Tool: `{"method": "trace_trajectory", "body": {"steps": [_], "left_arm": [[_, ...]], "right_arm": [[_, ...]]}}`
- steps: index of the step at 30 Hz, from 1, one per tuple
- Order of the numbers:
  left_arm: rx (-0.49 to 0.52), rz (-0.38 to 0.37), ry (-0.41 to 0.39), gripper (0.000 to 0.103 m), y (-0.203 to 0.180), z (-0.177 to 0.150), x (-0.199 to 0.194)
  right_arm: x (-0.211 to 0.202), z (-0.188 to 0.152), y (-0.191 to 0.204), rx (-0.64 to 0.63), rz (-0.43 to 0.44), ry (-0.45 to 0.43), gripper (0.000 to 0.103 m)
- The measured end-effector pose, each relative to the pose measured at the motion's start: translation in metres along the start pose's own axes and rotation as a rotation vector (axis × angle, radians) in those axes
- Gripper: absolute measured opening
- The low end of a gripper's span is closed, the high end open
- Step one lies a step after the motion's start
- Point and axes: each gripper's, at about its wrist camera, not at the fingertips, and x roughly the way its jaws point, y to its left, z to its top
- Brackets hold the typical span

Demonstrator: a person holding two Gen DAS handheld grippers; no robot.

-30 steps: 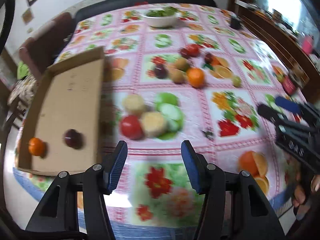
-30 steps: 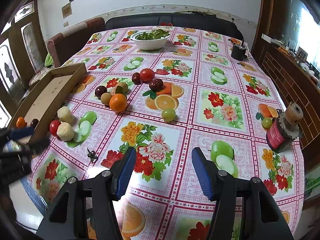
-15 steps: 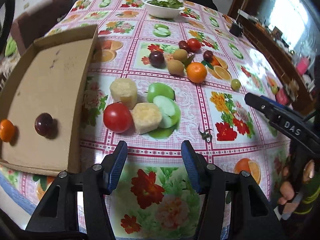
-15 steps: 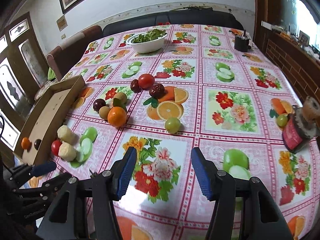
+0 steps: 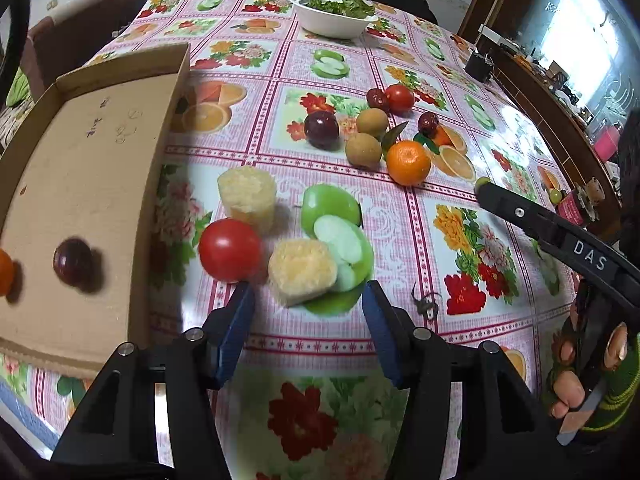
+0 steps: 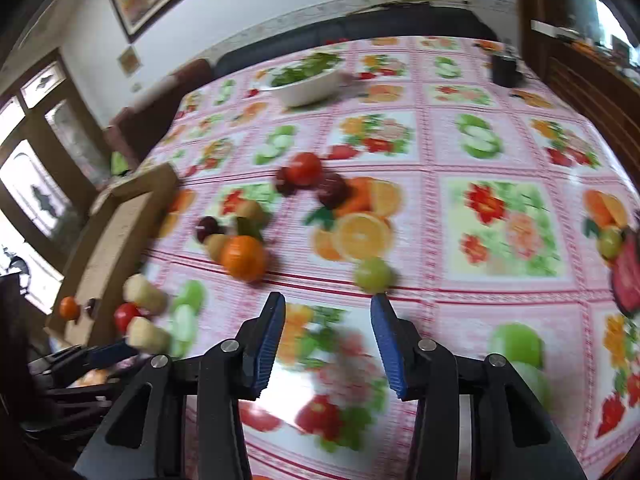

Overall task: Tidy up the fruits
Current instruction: 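Grasp the pale yellow fruit chunk with the left tool while the right tool grasps a leafy mandarin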

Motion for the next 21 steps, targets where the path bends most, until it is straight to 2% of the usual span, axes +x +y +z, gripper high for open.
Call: {"method": "trace_trajectory", "body": {"steps": [5,10,11,18,21], "left_arm": [[0.027,-0.021,-0.008,0.053,0.002,0.007,0.004],[0.05,0.004,-0.018,0.033,0.005,0.01,0.006],[0.049,0.0,-0.016,0.033,0.006,0.01,0.006],[0.056,-0.001,0.003,0.032,0.002,0.006,0.002],[0.062,0.024,-0.008,0.03,-0.003,0.002,-0.006]], "right_arm": [[0.025,0.011,0.031,-0.059,0.049,0.032,0.046],[0.059,0.02,0.047,-0.075,0.077,0.093,0.036],[0.06,0.021,0.048,-0.083,0.076,0.088,0.033],[0.045,0.016,0.047,-0.078,0.071,0.064,0.032],[0.03,0.012,0.046,-0.078,0.061,0.042,0.032]]}}
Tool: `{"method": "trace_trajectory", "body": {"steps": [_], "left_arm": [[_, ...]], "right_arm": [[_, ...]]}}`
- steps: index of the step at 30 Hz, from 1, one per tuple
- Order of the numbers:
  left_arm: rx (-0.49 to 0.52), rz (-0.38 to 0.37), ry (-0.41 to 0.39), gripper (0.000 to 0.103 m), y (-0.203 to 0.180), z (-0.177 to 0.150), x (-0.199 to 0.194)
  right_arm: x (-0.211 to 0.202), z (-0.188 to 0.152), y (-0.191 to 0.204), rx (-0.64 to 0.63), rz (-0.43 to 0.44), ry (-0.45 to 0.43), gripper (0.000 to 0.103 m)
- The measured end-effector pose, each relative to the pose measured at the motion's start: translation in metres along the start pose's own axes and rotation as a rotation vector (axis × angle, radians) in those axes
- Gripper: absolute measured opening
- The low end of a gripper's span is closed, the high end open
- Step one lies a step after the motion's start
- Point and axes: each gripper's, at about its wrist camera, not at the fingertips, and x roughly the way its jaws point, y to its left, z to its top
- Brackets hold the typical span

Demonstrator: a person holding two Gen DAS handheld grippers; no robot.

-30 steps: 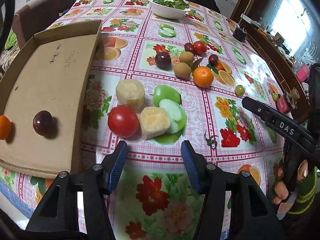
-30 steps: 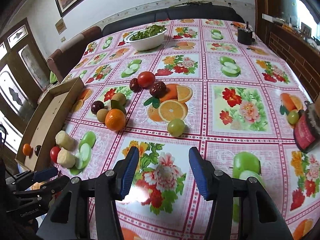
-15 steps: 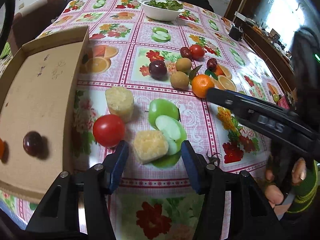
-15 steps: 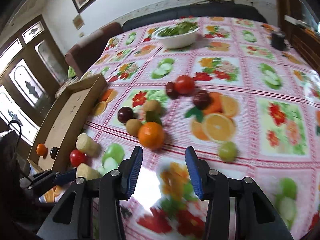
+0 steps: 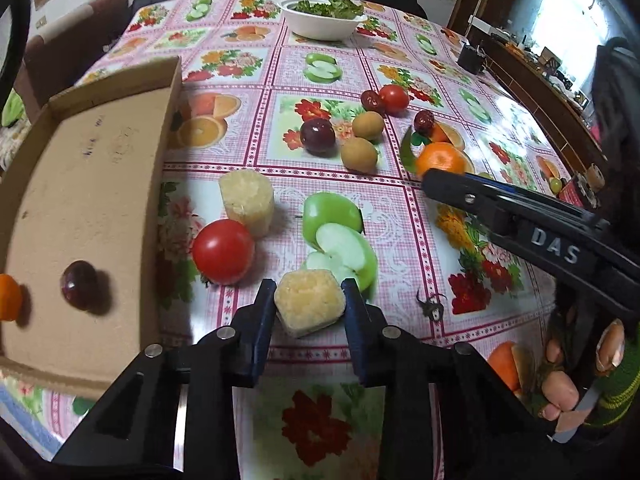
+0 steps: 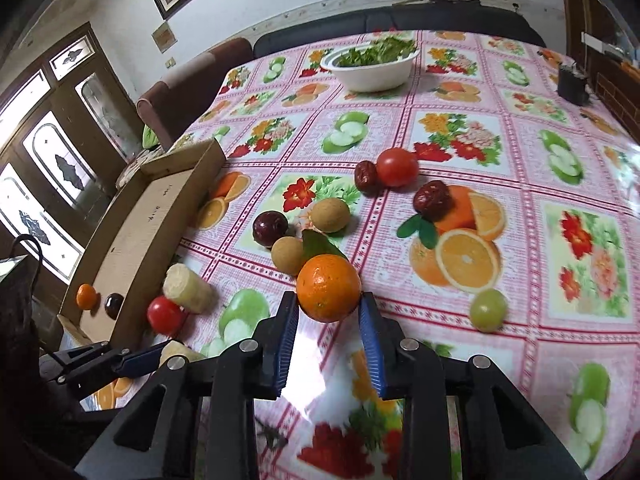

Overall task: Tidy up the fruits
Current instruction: 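Grasp the pale yellow fruit chunk with the left tool while the right tool grasps a leafy mandarin, then carry the yellow chunk and leafy mandarin in both tools into the box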

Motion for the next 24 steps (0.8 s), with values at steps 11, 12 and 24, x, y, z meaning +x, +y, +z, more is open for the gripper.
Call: {"method": "trace_trajectory", "body": {"steps": [11,12,24], "left_arm": [[0.043,0.039,-0.085,0.029,-0.015,-0.013,-0.037],[0.044,0.038,-0.091,0.03,-0.015,-0.014,-0.039],[0.027,0.075,-0.188,0.029,-0.004,-0.011,-0.075]], "right_arm": [[-0.042,-0.016,0.007,-0.016,-0.028,-0.051,0.032],[-0.044,-0.017,0.007,-0.014,-0.029,-0.054,0.032],[-0.069,-0.023,0.02,-0.03,-0.031,-0.089,0.032]]}}
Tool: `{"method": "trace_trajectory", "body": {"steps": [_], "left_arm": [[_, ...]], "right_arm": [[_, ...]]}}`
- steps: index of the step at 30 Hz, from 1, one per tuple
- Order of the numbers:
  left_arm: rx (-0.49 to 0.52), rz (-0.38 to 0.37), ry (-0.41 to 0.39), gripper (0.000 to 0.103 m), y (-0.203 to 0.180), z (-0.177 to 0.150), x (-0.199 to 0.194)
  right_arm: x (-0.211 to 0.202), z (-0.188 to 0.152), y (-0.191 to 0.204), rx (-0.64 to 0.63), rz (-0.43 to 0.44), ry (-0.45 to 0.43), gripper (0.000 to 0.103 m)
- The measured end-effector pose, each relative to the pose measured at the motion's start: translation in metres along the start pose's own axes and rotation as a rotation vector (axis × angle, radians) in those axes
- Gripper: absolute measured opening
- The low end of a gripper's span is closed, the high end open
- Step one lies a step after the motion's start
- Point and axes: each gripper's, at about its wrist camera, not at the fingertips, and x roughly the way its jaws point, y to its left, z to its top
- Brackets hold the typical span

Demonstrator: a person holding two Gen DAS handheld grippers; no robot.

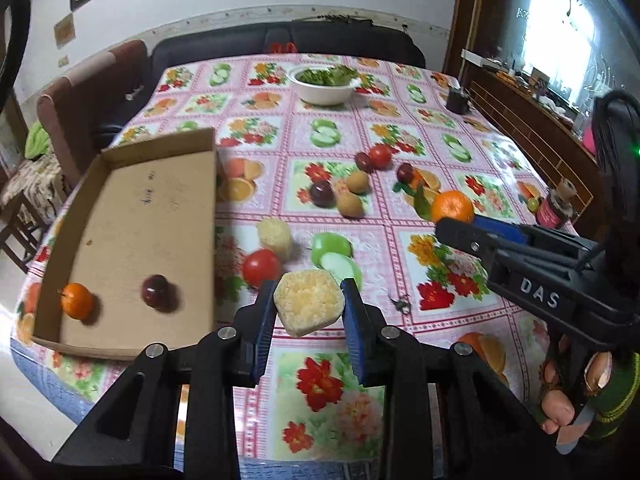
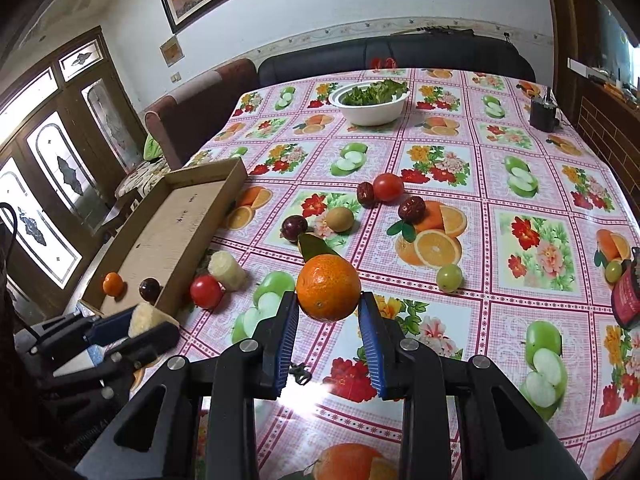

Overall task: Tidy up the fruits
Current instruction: 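Carry the yellow chunk and leafy mandarin in both tools into the box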

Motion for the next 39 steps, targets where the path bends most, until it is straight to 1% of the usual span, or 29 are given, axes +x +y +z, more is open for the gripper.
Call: {"method": "trace_trajectory", "body": {"steps": [12,26,39], "left_arm": [[-0.042,0.1,-0.06,0.029,0.031,0.006,-0.02],[-0.116,0.206,-0.082,0.03,0.076,0.004,-0.027],[-0.176,0.283,-0.078,0.03,0.118,0.005,-0.019]], "right_arm": [[-0.003,0.003,0.025,-0.043,0.023,-0.004,0.031],[0.007,0.008,0.063,-0.11,0.063,0.015,0.031],[0.029,0.017,0.105,-0.181,0.103,0.046,0.031]]}}
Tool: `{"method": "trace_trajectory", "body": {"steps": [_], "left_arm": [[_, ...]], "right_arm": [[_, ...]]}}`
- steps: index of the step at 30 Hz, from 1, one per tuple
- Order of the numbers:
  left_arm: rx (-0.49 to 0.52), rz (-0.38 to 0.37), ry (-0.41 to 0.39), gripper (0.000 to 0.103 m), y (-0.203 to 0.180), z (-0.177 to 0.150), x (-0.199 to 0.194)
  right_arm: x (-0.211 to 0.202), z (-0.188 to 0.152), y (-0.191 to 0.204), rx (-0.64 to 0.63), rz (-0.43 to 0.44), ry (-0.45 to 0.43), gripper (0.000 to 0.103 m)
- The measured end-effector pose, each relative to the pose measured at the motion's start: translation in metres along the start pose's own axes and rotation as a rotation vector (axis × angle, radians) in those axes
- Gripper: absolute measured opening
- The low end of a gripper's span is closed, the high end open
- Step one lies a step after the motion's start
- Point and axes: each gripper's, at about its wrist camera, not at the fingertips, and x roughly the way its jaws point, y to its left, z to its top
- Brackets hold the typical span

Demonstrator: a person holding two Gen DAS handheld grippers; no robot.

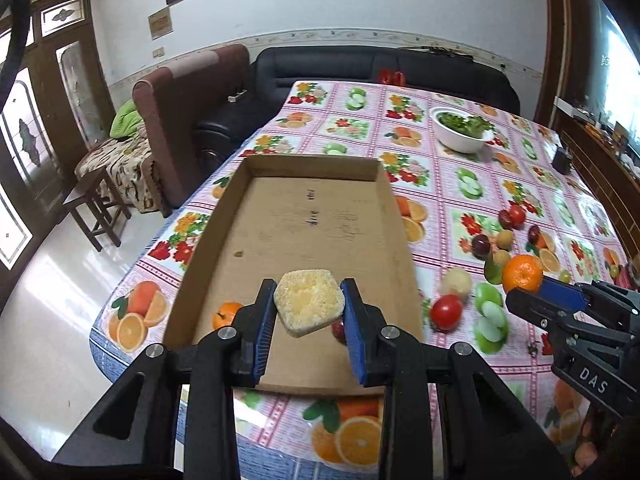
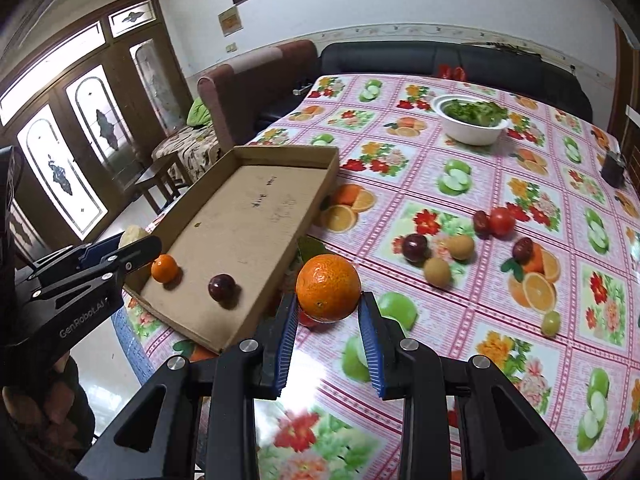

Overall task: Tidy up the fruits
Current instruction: 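Carry the yellow chunk and leafy mandarin in both tools into the box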

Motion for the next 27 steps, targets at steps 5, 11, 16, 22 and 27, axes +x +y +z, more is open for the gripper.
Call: {"method": "trace_trajectory", "body": {"steps": [5,11,16,22,27], "left_arm": [[-0.018,0.017,0.007,0.03,0.012,0.004,0.01],[-0.05,0.011,0.035,0.03,0.029,0.012,0.027],[-0.097,0.016,0.064,0.03,0.053,0.027,0.051],[-0.109,0.028,0.137,0.03,0.058,0.033,0.086],[-0.096,0.045,0.188,0.03,0.053,0.028,0.104]], "right_arm": [[0.013,0.009,0.015,-0.031,0.022,0.014,0.031],[0.033,0.02,0.031,-0.058,0.059,0.036,0.031],[0.056,0.031,0.045,-0.078,0.104,0.062,0.031],[0.092,0.042,0.06,-0.086,0.154,0.113,0.031],[0.119,0.045,0.072,-0.106,0.171,0.164,0.031]]}}
